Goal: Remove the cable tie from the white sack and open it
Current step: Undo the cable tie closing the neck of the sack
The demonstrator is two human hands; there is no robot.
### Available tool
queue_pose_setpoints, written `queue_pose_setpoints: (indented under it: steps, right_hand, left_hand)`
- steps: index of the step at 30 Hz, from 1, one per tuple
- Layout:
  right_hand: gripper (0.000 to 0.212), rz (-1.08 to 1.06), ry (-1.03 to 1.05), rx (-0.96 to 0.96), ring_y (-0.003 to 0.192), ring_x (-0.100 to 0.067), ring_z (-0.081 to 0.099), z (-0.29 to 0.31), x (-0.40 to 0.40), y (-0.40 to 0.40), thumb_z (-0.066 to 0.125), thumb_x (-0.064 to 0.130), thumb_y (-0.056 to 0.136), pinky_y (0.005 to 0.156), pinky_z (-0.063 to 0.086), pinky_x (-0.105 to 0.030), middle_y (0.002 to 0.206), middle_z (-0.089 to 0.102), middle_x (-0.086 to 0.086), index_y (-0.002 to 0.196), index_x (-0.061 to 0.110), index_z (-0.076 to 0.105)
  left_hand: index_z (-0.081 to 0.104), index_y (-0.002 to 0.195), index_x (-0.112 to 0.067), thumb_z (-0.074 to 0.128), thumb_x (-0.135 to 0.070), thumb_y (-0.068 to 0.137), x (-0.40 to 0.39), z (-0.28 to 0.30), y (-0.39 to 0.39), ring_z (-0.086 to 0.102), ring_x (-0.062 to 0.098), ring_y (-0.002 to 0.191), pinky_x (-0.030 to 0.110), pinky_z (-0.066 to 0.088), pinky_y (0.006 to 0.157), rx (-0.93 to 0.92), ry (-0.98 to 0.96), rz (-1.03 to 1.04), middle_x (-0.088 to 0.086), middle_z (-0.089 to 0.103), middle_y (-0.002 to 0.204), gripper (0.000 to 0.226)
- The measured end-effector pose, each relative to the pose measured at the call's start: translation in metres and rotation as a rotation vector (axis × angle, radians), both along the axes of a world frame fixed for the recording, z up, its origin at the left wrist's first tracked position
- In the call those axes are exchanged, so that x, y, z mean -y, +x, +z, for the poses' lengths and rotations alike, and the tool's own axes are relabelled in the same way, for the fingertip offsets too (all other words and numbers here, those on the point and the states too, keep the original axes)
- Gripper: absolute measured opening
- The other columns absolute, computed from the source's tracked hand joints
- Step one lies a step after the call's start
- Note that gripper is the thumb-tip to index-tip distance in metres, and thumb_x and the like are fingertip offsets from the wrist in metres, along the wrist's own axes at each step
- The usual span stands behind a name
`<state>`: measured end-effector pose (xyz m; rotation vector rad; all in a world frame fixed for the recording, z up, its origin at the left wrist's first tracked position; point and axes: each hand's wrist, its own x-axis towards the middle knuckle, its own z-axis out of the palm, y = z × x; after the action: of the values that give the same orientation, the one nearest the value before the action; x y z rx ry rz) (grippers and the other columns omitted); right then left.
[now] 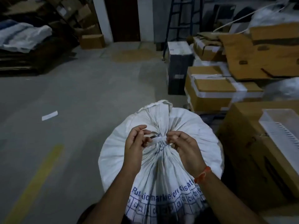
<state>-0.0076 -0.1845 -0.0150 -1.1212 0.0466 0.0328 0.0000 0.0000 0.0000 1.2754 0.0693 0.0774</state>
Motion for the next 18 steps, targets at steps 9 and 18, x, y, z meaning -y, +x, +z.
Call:
queue_pose_setpoints:
  steps: [9, 18]
  right_hand:
    - [0.015, -0.029, -0.586, 0.091, 0.086, -0.011, 0.071, -0.052, 0.000, 0.041, 0.069, 0.003, 0.091, 0.078, 0.054, -0.021, 0.094, 0.077, 0.000, 0.099, 0.015, 0.075]
    - [0.033, -0.004, -1.078, 0.379, 0.087, -0.002, 0.064, -0.071, -0.003, 0.070, 0.085, 0.015, 0.077, 0.078, 0.047, -0.006, 0.096, 0.066, 0.002, 0.109, 0.017, 0.075]
  left_hand:
    - [0.069, 0.111, -0.012, 0.052, -0.006, 0.104, -0.004, -0.057, 0.036, 0.065, 0.014, 0.083, 0.022, 0.050, 0.074, -0.010, 0.233, 0.051, 0.005, 0.074, 0.100, 0.020]
    - [0.081, 0.093, -0.021, 0.053, 0.009, 0.095, -0.015, -0.085, 0.067, 0.074, 0.016, 0.099, 0.031, 0.058, 0.089, -0.080, 0.438, -0.106, 0.000, 0.081, 0.102, 0.041]
